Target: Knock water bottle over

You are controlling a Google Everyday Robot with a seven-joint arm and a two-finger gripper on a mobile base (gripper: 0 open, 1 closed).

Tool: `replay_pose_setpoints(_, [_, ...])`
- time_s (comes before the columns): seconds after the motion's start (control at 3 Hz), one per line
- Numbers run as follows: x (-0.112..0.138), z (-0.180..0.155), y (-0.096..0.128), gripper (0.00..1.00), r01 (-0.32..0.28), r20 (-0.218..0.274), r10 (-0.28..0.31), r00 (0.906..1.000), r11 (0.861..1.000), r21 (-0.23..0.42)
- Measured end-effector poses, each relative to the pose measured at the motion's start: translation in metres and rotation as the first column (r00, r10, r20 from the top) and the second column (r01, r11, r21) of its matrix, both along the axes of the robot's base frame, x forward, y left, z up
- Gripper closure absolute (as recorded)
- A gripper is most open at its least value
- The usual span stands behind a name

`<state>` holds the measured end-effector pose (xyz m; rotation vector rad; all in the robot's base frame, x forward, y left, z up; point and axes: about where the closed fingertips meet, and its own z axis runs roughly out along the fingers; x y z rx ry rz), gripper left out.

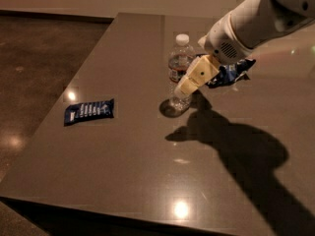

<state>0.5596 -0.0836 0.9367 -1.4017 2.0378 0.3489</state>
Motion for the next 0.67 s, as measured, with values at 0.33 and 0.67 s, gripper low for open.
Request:
replay_pose_setpoints(0.33, [0.0075, -0.0044, 0.0114, 0.03, -0.006, -0.004, 0.006, 1.0000, 0.999, 0.043])
replay_pose_setpoints(0.67, [0.0107, -0.0081, 0.0168, 0.27, -0.011, -0.015, 0.012, 0.9998, 0.998, 0.064])
